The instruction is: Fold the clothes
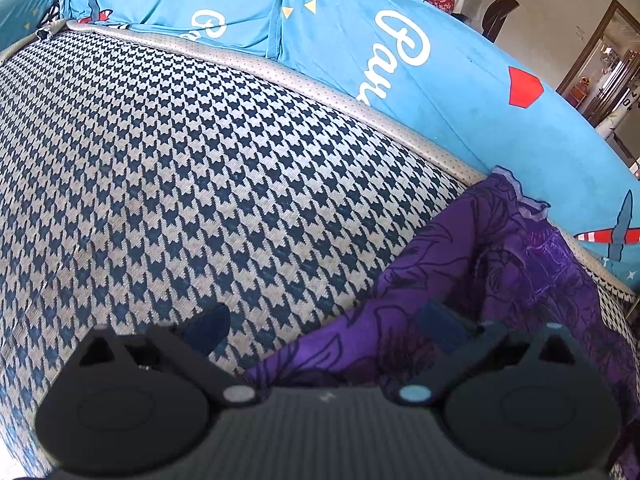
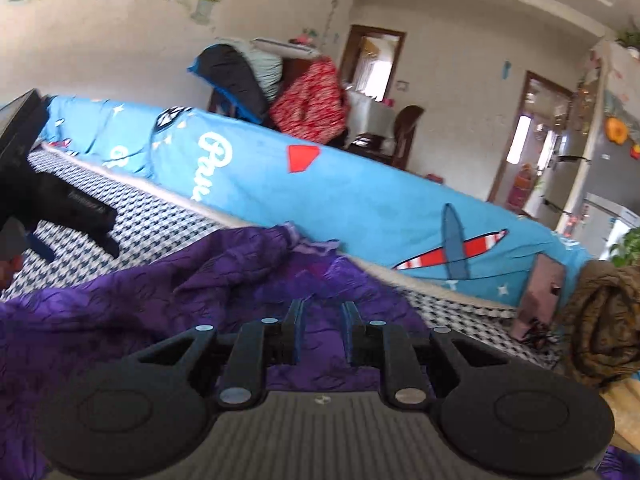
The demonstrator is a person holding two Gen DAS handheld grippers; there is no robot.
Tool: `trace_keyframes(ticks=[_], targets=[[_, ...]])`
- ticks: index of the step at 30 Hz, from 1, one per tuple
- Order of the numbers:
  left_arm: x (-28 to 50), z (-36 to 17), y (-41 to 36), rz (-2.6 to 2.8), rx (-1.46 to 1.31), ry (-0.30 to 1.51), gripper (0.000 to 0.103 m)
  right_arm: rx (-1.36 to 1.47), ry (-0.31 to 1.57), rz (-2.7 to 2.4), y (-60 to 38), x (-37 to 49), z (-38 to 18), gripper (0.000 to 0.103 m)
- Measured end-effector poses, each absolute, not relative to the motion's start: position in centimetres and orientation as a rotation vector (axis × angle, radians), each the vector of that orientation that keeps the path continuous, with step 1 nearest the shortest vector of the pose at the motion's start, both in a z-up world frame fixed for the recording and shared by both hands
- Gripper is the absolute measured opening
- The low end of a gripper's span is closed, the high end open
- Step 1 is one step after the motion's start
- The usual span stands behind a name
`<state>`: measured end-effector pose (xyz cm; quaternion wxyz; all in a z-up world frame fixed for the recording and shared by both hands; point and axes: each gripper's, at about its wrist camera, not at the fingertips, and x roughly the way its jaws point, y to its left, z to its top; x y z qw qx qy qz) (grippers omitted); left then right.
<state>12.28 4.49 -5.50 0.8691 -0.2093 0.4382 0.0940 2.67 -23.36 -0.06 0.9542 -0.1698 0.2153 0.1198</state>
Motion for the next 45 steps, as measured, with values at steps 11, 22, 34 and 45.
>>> trace_keyframes(ticks=[11,22,34,45], targets=[[12.0,-5.6,4.6,0.140,-0.398,0.926,0.103,-0.653,0.531,0.443,-18.6,2.6,-6.8,0.019],[11.7,-5.6,3.2,0.021,-0.306,0.925,0.103,-0.753,0.517,0.417,-17.1,4.9,-9.5,0.010],[11.5,-5.8,1.1,-0.028,-0.167,0.904,0.103,-0.029,0.546,0.283,-23.9,11.2,-3.0,0.003],[11.1,-6.3,-2.4,-0.067,0.028,0.843,0.103,0.364,0.769,-0.037,-28.5,16.0,-4.9,0.005]])
